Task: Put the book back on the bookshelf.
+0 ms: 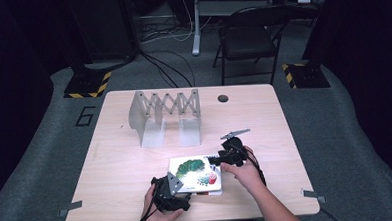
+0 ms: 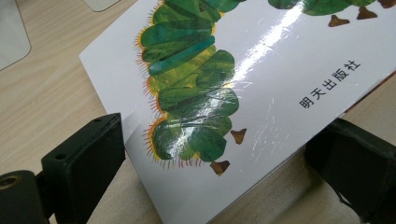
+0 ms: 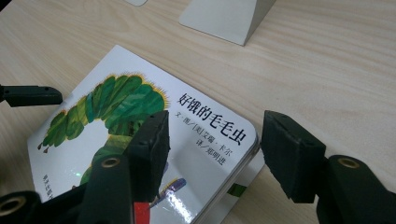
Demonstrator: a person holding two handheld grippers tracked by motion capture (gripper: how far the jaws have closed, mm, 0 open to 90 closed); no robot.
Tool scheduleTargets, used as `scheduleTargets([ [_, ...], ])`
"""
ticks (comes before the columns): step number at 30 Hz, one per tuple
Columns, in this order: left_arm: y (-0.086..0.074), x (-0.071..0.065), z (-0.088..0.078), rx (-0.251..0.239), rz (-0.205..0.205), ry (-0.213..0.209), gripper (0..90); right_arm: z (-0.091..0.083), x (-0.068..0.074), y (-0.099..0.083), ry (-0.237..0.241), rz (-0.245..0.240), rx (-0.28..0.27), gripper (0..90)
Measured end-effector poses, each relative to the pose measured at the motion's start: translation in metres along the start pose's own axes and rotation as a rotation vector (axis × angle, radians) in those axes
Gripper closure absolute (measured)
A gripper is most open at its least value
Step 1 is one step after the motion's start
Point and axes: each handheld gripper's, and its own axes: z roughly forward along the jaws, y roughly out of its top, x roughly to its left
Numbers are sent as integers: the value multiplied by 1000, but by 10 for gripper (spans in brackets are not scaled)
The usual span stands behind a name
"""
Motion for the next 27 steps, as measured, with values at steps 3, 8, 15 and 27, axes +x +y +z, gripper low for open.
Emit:
scheduleTargets([
  [3,0,-1,-1,-6,21,10,70,0,1,1,-8,-9,-9,419],
  [8,1,-6,-4,-17,92,6,139,0,1,0,-7,-11,-16,425],
  [15,1,-8,-5,-19,114,8,194,1,1,0,-12,-13,-14,426],
  [27,-1,-7,-5,-42,105,-1,196,2,-1,-1,-5,5,-4,426],
])
